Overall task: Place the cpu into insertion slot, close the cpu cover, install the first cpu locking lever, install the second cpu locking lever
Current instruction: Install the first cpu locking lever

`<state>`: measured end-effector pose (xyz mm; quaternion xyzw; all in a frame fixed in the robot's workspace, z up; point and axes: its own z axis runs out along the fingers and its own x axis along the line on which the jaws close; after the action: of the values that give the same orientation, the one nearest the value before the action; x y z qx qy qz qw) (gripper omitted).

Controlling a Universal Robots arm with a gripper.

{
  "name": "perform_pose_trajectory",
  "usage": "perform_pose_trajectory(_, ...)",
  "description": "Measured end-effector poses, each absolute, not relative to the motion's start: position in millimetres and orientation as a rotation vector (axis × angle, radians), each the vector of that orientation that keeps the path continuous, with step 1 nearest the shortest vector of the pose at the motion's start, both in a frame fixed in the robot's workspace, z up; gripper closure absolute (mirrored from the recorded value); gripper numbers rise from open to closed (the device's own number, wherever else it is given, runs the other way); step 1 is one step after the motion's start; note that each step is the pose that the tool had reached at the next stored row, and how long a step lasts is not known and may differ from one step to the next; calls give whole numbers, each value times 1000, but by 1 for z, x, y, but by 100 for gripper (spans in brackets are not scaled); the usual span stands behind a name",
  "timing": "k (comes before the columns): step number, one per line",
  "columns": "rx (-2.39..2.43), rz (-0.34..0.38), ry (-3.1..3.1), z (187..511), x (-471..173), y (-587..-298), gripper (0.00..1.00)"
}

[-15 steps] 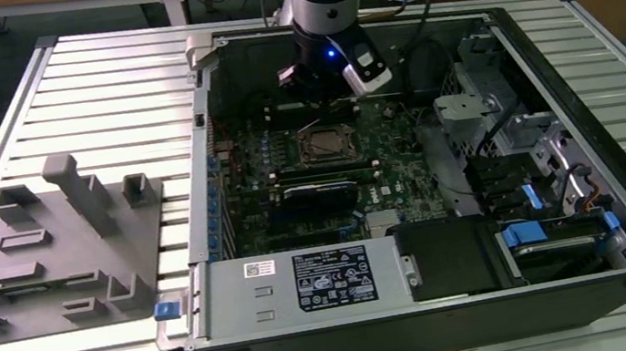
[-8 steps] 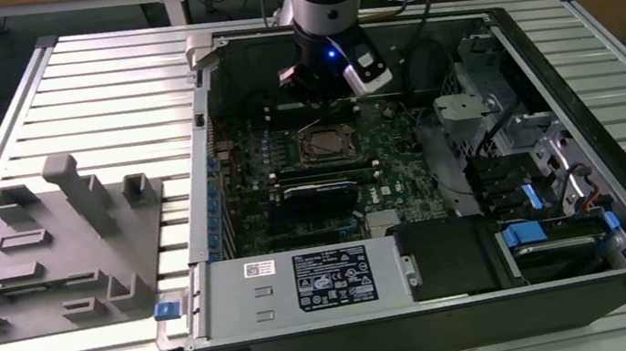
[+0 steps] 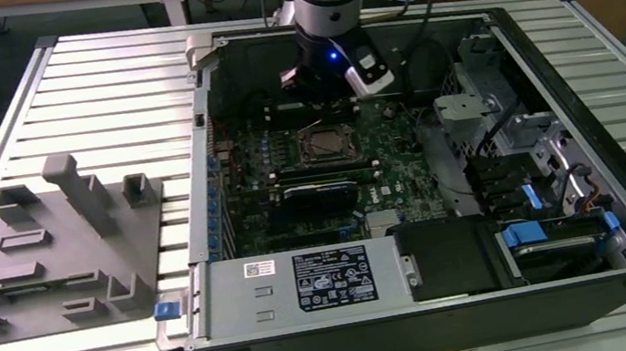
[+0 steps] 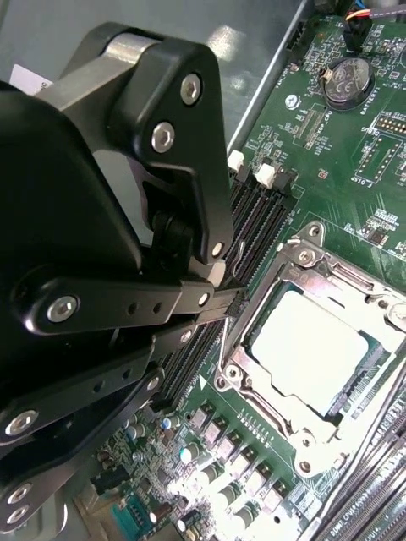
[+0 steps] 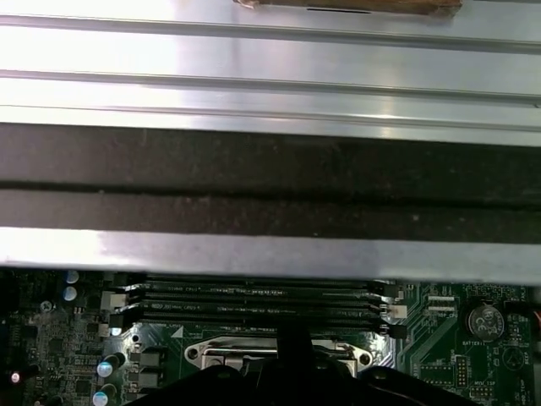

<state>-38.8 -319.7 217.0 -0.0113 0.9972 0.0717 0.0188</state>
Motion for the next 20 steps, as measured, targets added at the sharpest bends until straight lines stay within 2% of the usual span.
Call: perform_pose_trajectory(20, -24, 221, 3095, 208, -34, -320, 89)
